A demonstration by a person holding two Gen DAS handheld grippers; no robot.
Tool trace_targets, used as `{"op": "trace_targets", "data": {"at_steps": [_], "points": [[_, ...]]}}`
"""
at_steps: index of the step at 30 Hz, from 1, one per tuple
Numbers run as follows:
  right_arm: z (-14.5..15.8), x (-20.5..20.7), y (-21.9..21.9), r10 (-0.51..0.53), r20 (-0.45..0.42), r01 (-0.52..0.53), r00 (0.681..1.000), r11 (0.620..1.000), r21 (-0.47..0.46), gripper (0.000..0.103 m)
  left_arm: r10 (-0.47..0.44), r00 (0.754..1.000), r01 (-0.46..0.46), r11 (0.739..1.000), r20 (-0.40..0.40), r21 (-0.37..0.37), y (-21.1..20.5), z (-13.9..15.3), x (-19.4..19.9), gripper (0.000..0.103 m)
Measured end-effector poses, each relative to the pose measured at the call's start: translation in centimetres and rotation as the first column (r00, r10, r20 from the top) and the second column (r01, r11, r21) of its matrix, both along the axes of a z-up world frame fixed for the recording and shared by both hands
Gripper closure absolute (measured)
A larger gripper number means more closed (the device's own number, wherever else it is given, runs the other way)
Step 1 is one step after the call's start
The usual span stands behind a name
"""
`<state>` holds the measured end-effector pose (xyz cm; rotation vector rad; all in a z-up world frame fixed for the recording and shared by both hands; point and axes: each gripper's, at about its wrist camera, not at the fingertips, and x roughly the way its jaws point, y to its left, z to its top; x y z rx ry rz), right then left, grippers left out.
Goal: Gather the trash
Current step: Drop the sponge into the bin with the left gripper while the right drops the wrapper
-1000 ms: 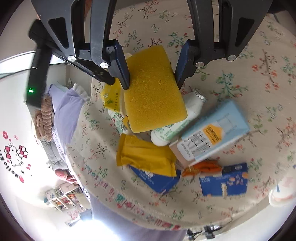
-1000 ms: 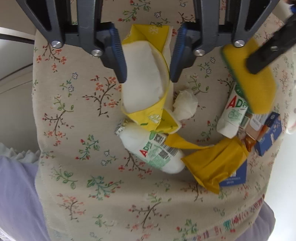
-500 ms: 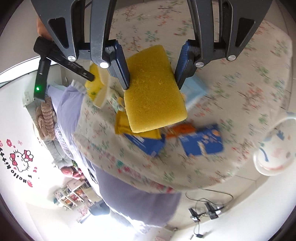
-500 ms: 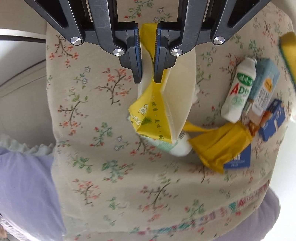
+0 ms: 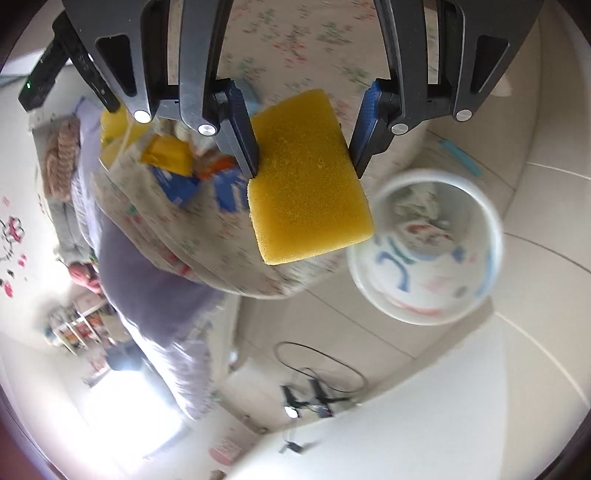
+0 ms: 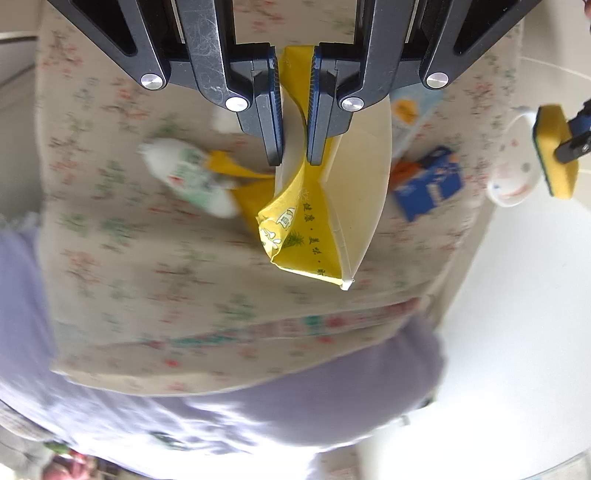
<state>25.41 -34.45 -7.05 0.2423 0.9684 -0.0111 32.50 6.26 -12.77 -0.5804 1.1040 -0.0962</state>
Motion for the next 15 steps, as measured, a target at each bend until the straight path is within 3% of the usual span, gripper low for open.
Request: {"op": "trace_targets", "data": {"at_steps": [8, 15], "points": [[-1.3, 2.4, 7.8, 0.134, -0.001, -0.134, 0.991, 0.99, 0.045, 0.092, 0.089, 0.991, -0.085, 0.995, -0.1, 0.044, 5.3, -4.0, 2.6, 0.05], [-2.6, 4.5, 13.7, 0.192, 0.0, -0.19, 0.981, 0.975, 0.113, 0.092, 0.136, 0.983, -0.125, 0.988, -0.123, 0.093, 7.2, -6.5, 4.9, 0.045]]}}
